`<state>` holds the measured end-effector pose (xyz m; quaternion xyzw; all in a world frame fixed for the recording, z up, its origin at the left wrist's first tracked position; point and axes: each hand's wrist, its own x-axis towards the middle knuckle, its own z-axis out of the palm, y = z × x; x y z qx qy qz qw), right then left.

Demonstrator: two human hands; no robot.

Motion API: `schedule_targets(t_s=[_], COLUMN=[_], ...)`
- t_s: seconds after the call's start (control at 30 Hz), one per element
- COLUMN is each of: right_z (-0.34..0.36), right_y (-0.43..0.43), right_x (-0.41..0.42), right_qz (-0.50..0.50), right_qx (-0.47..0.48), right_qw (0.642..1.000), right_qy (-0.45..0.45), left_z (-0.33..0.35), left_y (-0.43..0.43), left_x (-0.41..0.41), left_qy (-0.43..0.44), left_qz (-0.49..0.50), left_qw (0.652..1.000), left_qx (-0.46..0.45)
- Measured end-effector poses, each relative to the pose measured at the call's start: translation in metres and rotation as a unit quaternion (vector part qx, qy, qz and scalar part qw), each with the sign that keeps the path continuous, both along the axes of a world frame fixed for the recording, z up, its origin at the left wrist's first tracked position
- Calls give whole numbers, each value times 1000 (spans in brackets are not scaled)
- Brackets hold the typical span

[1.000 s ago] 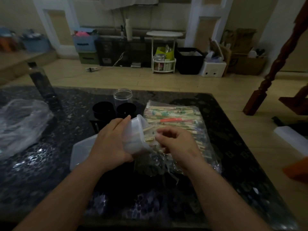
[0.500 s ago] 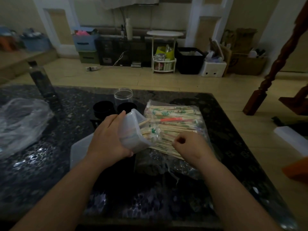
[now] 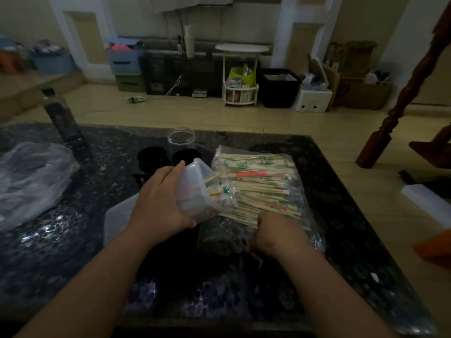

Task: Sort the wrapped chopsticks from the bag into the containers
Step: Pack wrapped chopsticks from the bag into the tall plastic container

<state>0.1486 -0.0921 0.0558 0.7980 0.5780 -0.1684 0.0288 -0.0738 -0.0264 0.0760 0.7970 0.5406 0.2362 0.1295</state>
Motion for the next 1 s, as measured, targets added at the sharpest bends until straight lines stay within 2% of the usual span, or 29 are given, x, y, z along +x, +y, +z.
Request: schedule_targets(t_s=[0.1, 0.27, 0.47, 0.6, 0.73, 1.0], right_z=[-7, -17, -29, -47, -58, -71], right_y=[-3, 1, 7, 14, 18, 21], right_x=[-4, -6, -4, 0, 9, 25], right_qz=[-38, -94, -48, -44, 26, 46], right_qx=[-9, -55, -73, -6, 66, 94], right_qw=[999, 994, 994, 995, 997, 994], right_qy=[-38, 26, 68, 87, -16, -26], left_z=[0, -1, -3, -2, -3, -3], left_y=[0, 0, 3, 3, 3, 2], left_x=[0, -1, -2, -1, -1, 0], left_qy=[-1, 1, 0, 4, 0, 2], left_qz=[-4, -3, -1, -6, -11, -8], left_qw=[1000, 1000, 1000, 1000, 1000, 1000], left_qx=[-1, 2, 2, 1, -1, 7])
